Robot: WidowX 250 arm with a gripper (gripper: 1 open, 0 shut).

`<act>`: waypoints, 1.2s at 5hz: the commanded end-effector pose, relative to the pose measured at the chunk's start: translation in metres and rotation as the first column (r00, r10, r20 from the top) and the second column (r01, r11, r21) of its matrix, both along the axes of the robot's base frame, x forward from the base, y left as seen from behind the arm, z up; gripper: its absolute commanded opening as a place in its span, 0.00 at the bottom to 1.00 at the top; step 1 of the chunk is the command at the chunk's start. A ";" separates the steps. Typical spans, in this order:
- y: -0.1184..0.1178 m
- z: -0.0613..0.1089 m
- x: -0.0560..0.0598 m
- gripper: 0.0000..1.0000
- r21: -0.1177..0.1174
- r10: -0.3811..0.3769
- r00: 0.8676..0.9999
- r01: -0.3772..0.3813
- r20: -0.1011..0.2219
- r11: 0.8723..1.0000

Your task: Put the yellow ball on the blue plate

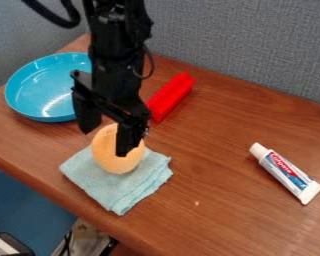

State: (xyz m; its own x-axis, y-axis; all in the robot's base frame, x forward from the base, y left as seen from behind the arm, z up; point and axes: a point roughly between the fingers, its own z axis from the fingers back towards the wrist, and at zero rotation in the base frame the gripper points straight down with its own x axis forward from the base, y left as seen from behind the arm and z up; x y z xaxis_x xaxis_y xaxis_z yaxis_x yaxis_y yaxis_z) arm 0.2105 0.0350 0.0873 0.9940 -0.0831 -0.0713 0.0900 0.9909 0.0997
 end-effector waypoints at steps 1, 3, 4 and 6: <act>0.002 -0.003 0.002 1.00 0.029 0.004 0.999 -0.005 0.050 1.000; 0.000 -0.020 0.005 1.00 0.057 0.004 0.997 -0.008 0.071 0.998; 0.001 -0.030 0.009 1.00 0.072 0.002 0.998 -0.006 0.061 0.997; 0.003 -0.032 0.012 1.00 0.077 0.013 0.998 -0.017 0.053 0.997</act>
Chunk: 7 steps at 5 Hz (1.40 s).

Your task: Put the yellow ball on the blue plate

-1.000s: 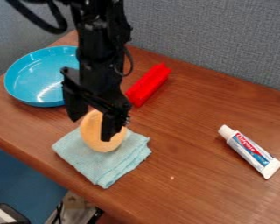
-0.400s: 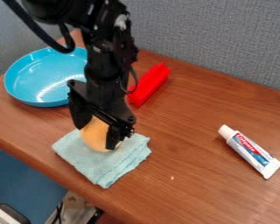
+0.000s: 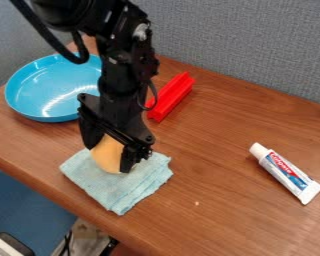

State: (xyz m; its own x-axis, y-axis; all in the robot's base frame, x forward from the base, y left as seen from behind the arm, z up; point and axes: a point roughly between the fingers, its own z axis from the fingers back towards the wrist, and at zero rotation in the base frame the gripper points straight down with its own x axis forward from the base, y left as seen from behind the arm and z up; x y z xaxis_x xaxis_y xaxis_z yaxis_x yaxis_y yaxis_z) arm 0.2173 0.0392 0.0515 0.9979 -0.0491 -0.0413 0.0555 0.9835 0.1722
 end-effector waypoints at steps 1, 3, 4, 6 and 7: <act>0.000 0.004 0.007 1.00 0.005 -0.012 1.000 0.012 0.019 1.000; 0.002 0.005 0.009 1.00 0.004 -0.002 1.000 0.002 0.019 1.000; 0.003 0.005 0.010 1.00 0.004 0.002 1.000 -0.002 0.016 1.000; 0.005 0.004 0.010 1.00 0.002 0.012 1.000 -0.012 0.009 1.000; 0.005 0.004 0.011 1.00 0.000 0.015 1.000 -0.015 0.006 1.000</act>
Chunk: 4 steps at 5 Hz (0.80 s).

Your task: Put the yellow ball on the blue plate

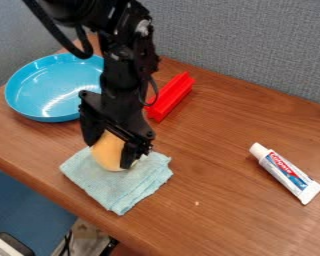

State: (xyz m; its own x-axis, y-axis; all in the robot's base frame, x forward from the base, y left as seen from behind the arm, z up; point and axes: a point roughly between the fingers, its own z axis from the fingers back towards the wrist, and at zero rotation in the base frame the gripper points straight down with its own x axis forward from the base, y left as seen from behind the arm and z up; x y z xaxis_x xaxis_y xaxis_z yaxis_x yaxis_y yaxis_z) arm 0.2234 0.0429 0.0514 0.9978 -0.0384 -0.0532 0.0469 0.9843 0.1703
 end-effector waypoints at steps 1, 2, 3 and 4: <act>0.001 0.003 0.005 1.00 0.000 0.008 1.000 -0.008 0.015 1.000; 0.001 0.002 0.006 1.00 -0.003 0.011 1.000 -0.011 0.012 1.000; 0.001 0.002 0.006 1.00 -0.006 0.013 1.000 -0.013 0.009 1.000; 0.001 0.001 0.006 1.00 -0.009 0.014 1.000 -0.014 0.006 1.000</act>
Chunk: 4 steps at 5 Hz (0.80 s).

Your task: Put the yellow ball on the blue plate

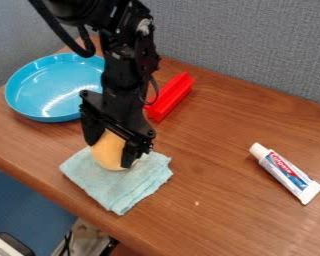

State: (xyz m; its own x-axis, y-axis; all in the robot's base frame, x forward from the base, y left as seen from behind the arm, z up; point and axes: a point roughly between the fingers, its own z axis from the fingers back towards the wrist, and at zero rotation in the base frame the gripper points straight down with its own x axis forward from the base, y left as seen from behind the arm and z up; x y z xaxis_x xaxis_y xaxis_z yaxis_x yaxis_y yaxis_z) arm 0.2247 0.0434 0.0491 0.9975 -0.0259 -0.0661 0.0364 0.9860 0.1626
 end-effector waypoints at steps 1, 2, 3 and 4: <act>0.001 0.002 0.005 1.00 -0.005 0.002 1.000 -0.002 0.016 1.000; 0.001 0.001 0.006 1.00 -0.008 0.003 1.000 -0.003 0.012 1.000; 0.001 0.000 0.006 1.00 -0.010 0.004 1.000 -0.004 0.009 1.000; 0.001 -0.001 0.006 1.00 -0.013 0.005 1.000 -0.004 0.005 1.000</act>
State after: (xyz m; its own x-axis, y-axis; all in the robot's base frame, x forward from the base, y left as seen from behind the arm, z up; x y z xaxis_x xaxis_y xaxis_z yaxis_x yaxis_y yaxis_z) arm 0.2270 0.0445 0.0467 0.9974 -0.0168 -0.0705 0.0277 0.9872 0.1569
